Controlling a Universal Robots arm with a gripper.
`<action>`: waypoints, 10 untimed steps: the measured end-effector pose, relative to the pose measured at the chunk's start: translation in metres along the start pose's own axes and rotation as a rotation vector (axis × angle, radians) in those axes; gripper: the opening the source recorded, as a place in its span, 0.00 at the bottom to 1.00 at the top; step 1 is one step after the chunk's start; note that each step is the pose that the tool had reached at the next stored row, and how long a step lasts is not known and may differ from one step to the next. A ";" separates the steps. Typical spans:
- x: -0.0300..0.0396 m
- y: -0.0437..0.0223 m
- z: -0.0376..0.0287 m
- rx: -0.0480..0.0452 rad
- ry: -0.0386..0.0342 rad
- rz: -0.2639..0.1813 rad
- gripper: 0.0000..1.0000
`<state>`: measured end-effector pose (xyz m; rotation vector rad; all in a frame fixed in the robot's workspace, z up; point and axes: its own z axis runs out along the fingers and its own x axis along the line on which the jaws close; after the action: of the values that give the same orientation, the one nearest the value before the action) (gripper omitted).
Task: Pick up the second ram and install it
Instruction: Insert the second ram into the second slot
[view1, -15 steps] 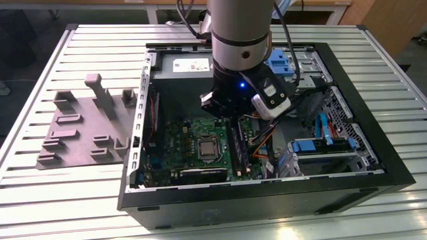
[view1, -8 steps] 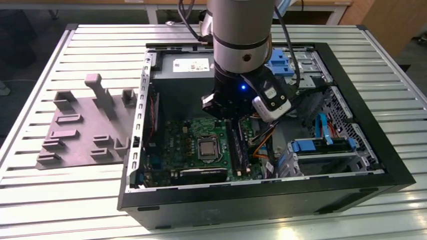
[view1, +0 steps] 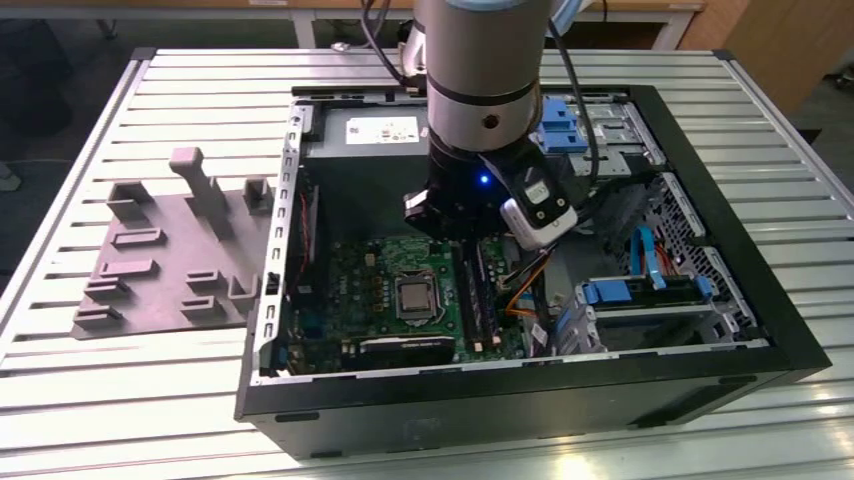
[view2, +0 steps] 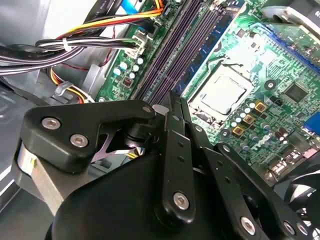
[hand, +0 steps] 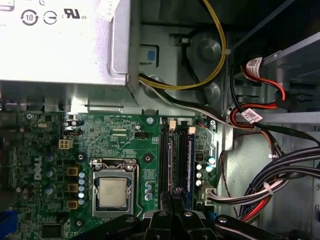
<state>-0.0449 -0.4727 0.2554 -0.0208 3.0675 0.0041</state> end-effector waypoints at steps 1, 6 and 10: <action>0.0001 0.0000 0.0009 0.0000 0.0000 0.000 0.12; -0.0001 0.0000 0.0049 0.0000 0.0000 0.000 0.12; -0.0002 0.0000 0.0078 0.0000 0.0000 0.000 0.12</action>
<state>-0.0442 -0.4726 0.2476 -0.0213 3.0675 0.0041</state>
